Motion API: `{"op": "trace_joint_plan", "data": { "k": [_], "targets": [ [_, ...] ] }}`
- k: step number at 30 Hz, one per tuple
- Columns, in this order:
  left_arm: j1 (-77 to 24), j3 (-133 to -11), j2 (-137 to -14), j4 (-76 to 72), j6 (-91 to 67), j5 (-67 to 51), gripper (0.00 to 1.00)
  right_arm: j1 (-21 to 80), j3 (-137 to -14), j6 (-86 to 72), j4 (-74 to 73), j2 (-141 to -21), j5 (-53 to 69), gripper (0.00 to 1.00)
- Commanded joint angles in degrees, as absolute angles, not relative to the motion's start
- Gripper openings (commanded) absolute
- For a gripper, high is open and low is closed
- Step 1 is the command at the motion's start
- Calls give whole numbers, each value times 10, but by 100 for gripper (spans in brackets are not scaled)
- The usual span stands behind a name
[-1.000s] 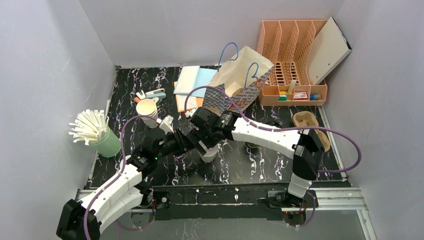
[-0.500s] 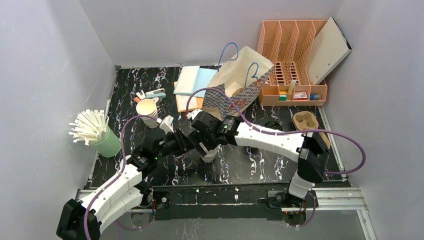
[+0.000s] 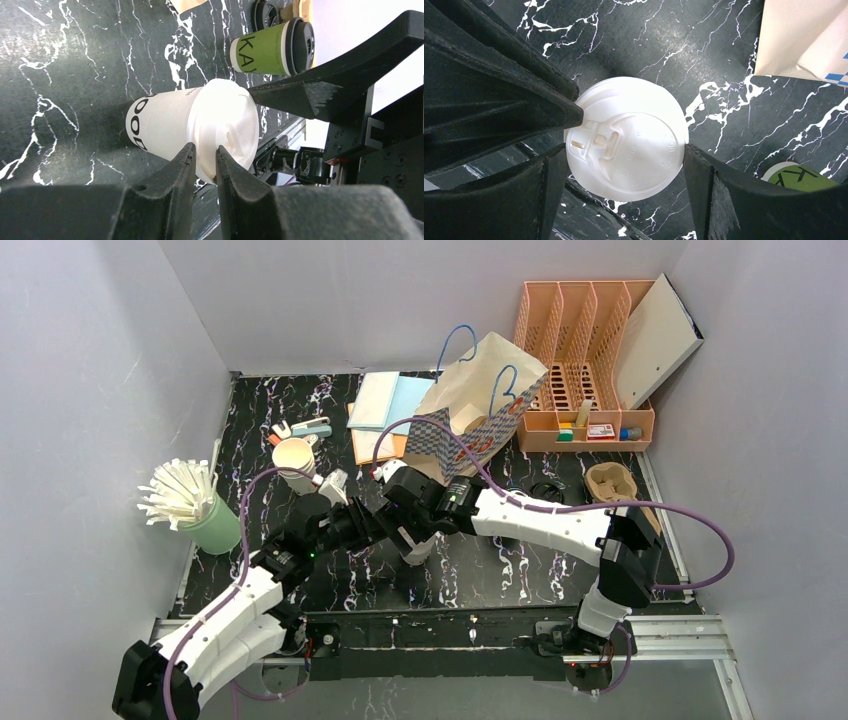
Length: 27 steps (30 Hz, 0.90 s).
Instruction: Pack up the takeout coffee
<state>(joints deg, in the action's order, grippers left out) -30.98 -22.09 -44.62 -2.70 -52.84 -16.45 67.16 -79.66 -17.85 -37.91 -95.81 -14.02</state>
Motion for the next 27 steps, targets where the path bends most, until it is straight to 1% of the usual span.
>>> {"op": "trace_joint_plan", "data": {
  "k": [1, 3, 8, 11, 16, 20, 27],
  "targets": [
    [-302, -258, -438, 81, -483, -140, 20, 682, -766, -184, -424, -981, -115, 89],
    [-289, -265, -434, 91, -482, -147, 20, 682, -765, -183, -421, -979, -114, 89],
    [-274, -265, -416, 95, -481, -152, 26, 682, -761, -183, -416, -978, -111, 88],
    [-273, -266, -414, 92, -480, -158, 32, 682, -762, -182, -416, -979, -110, 89],
    [-272, -255, -434, 64, -482, -176, 30, 682, -766, -178, -416, -976, -108, 89],
    [-272, -243, -453, 25, -492, -197, 30, 682, -771, -176, -418, -977, -108, 89],
    [-272, -231, -478, 3, -493, -206, 30, 682, -773, -175, -419, -976, -105, 88]
  ]
}}
